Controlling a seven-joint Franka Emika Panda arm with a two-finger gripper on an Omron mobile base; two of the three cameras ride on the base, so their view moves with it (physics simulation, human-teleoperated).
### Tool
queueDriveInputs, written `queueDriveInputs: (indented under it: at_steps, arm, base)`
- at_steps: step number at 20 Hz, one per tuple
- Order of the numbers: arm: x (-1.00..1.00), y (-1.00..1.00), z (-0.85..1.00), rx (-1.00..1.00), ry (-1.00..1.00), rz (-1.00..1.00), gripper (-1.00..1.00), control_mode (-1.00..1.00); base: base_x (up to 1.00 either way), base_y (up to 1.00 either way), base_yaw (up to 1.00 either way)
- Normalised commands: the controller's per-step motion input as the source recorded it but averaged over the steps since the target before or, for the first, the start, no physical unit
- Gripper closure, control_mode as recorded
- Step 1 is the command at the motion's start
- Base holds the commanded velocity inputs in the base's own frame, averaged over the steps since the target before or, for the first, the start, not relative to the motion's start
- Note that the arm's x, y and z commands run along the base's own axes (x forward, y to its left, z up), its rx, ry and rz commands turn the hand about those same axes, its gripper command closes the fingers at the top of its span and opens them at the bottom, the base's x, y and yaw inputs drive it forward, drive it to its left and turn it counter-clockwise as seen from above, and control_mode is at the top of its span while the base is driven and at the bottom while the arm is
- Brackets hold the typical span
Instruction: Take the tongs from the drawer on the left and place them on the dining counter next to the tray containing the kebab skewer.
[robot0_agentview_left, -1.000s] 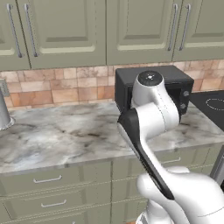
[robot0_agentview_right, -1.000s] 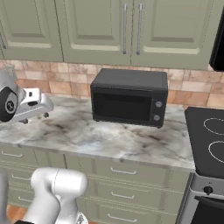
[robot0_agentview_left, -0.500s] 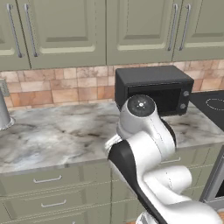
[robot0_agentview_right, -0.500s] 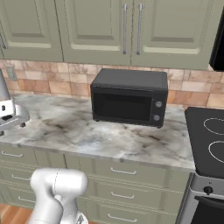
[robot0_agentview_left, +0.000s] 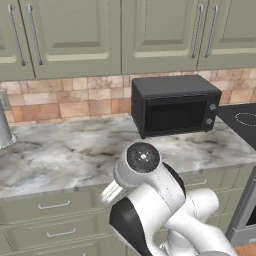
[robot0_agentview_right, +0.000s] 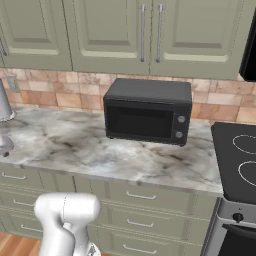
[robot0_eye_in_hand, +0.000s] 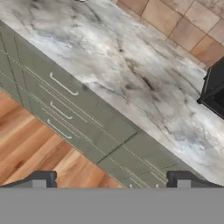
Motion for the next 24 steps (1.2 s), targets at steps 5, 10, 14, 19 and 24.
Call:
queueDriveInputs:
  at_steps: [5,10,14,19,24]
  arm:
    - [-0.07,0.45,-0.32,0.0,-0.07,0.1,-1.0,-1.0]
    - [-0.27,0.41,-0.33,-0.01,-0.12,0.07,-1.0,-1.0]
    - [-0.18,0.29,-0.17,-0.17,-0.08,0.03,-1.0,-1.0]
    - [-0.14,0.31,-0.17,-0.14,0.0,0.04,-1.0,-1.0]
    - [-0.17,0.11,-0.18,-0.13,0.0,0.05,-1.0,-1.0]
  base:
    - [0.0,0.0,0.0]
    - [0.0,0.0,0.0]
    - [0.0,0.0,0.0]
    - [0.0,0.0,0.0]
    - [0.0,0.0,0.0]
